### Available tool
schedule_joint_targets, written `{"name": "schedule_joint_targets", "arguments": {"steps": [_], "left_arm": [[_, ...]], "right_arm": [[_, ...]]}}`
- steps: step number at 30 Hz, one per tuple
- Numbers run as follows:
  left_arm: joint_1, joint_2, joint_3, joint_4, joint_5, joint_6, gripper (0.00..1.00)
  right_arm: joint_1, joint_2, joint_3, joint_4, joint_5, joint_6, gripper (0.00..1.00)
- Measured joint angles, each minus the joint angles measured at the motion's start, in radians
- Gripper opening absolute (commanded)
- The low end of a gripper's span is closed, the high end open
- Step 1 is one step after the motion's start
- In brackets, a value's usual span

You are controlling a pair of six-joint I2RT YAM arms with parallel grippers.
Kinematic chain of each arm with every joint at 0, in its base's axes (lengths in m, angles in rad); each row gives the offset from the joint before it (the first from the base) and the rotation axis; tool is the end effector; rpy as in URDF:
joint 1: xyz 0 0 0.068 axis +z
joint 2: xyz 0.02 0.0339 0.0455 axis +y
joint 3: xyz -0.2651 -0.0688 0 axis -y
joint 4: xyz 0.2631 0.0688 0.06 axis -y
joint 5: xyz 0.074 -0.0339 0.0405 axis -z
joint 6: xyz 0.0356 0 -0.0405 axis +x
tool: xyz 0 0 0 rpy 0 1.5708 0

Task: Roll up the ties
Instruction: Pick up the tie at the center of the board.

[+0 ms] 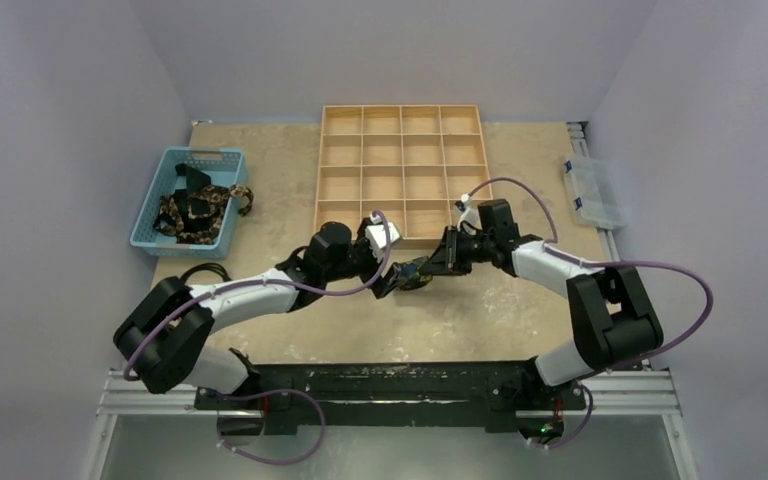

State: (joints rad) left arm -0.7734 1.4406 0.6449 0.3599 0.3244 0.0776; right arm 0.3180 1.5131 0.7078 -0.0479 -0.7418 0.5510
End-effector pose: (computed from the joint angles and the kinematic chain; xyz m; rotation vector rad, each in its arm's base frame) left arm 0.2141 -0.2248 0.1849 1.0438 1.7837 -0.7629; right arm 0.2738 0.1155 0.1545 -0.0716 2.5270 1.2774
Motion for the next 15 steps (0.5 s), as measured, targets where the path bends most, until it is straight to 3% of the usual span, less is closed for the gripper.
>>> {"name": "schedule_joint_targets", "arguments": {"steps": [6,15], "left_arm": [[0.049,-0.096,0.021,-0.013,-0.031,-0.075,1.0],[0.085,-0.117,0.045,-0.062,-0.078,-0.121,1.0]], "right_arm": [[0.0,-0.042,0.082,-0.049,0.051,0.012,0.0],[0.0,-0.066,0.275,-0.045,0.24,0.018,0.0]]}}
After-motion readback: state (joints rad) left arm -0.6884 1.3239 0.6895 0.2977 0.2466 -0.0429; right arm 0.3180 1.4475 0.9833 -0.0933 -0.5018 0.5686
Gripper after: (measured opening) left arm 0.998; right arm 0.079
